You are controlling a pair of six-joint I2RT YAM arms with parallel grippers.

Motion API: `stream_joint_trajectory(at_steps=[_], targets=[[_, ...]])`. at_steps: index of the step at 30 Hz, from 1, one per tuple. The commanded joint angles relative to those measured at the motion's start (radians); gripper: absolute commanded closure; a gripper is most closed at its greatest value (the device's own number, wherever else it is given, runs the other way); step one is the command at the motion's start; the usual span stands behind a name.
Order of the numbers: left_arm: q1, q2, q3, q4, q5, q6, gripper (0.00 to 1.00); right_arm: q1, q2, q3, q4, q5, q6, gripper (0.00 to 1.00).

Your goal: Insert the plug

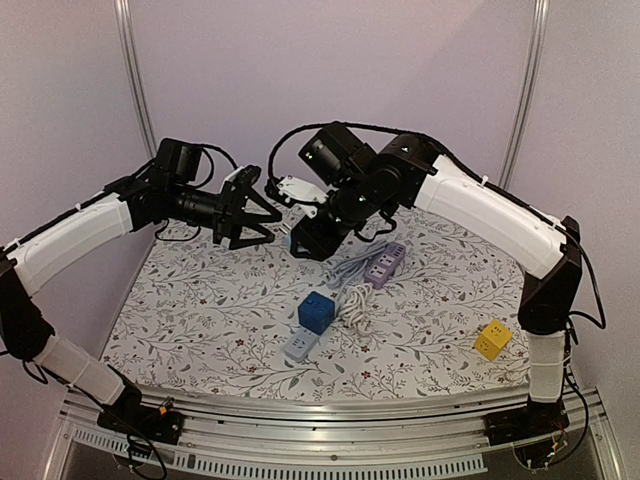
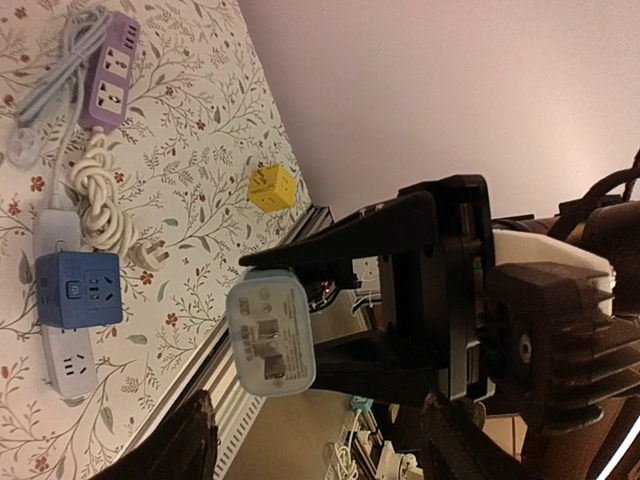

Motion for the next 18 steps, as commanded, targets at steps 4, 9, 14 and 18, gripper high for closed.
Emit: stream_joint_trajectory(at_steps=[4,9,14,18], targets=[[0.002,0.074,0.058,-0.084,0.014,0.082,0.34,0.004,0.018,0.052,0.013,-0.002,0.01,0.97],[0.001,0.094,0.07,-0.095,0.011,0.088,0.38,0.004,0.017,0.052,0.017,-0.005,0.018,0.97],[0.001,0.126,0.092,-0.066,0.022,0.049,0.45,0.006,0.015,0.051,0.032,-0.039,0.016,0.97],[0.001,0.134,0.084,-0.007,0.055,-0.006,0.46,0.005,0.019,0.053,0.039,-0.042,0.01,0.97]])
